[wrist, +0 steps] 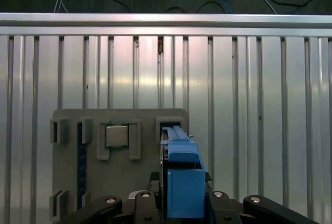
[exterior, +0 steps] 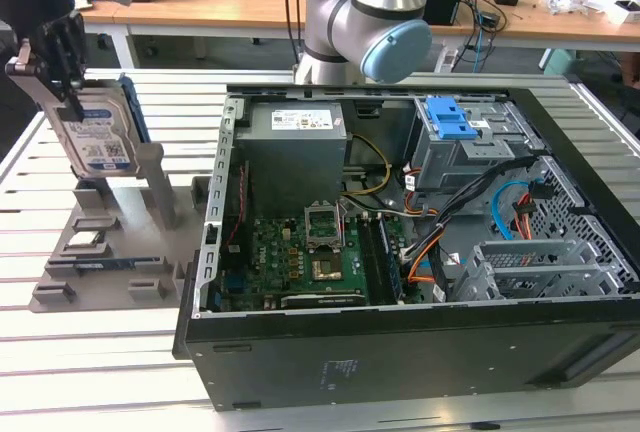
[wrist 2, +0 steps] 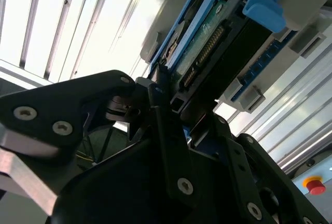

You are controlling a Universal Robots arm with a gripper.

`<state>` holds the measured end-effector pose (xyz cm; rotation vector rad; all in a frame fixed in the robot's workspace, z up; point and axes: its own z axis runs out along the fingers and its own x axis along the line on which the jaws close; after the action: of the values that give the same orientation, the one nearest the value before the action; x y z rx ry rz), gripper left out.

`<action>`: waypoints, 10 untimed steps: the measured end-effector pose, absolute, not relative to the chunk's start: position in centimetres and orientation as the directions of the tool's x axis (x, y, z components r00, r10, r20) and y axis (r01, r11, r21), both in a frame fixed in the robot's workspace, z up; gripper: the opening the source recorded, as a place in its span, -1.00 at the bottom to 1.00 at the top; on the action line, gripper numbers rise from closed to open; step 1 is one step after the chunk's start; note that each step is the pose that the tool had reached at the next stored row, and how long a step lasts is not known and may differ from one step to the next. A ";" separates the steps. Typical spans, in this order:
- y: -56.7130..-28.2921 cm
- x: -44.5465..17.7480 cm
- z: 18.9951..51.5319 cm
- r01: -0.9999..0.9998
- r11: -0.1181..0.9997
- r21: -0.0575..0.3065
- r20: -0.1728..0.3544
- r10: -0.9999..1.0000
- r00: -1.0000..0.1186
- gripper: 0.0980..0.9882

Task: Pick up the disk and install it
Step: 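Pick up the disk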

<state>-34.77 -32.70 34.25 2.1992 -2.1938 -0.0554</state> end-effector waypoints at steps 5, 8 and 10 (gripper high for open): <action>-32.7 -34.7 34.9 -0.999 -0.002 0.050 -0.001 -1.000 0.002 -0.40; -32.7 -34.7 35.2 -0.999 -0.002 0.050 -0.001 -1.000 0.002 -0.40; -32.7 -34.7 35.5 -0.999 -0.002 0.050 -0.001 -1.000 0.002 -0.40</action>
<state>-34.71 -32.67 35.53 2.1992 -2.1938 -0.0554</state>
